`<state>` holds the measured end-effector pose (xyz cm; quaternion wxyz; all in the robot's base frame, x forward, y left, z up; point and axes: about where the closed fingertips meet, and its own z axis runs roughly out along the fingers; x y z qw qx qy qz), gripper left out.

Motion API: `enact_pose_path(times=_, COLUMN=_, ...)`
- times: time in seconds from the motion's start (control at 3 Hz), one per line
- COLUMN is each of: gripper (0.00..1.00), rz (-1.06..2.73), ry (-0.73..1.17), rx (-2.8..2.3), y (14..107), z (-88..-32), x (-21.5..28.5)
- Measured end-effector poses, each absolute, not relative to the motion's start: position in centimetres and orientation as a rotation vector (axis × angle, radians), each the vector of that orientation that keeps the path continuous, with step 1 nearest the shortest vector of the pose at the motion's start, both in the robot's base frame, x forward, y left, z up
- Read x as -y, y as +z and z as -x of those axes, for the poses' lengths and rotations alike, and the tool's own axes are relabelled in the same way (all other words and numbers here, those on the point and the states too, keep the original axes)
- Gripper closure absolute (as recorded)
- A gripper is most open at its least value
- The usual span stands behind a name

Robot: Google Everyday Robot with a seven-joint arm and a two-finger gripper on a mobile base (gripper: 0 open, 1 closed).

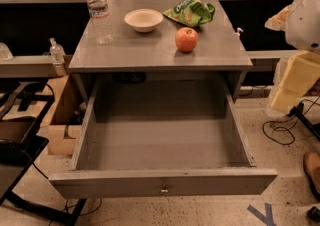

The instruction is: Place water bottle into top drawer

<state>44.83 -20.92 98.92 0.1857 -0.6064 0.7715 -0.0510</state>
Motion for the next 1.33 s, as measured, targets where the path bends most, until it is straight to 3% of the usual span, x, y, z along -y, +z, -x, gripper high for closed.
enact_pose_path(times=0.67, gripper=0.00, rz=1.504, ry=0.097, rx=-1.902, y=99.0, z=-52.9, x=15.7)
enact_pose_path(times=1.33, gripper=0.00, rz=1.235, ry=0.455, rx=-1.472, y=102.4, z=-60.4, x=4.0)
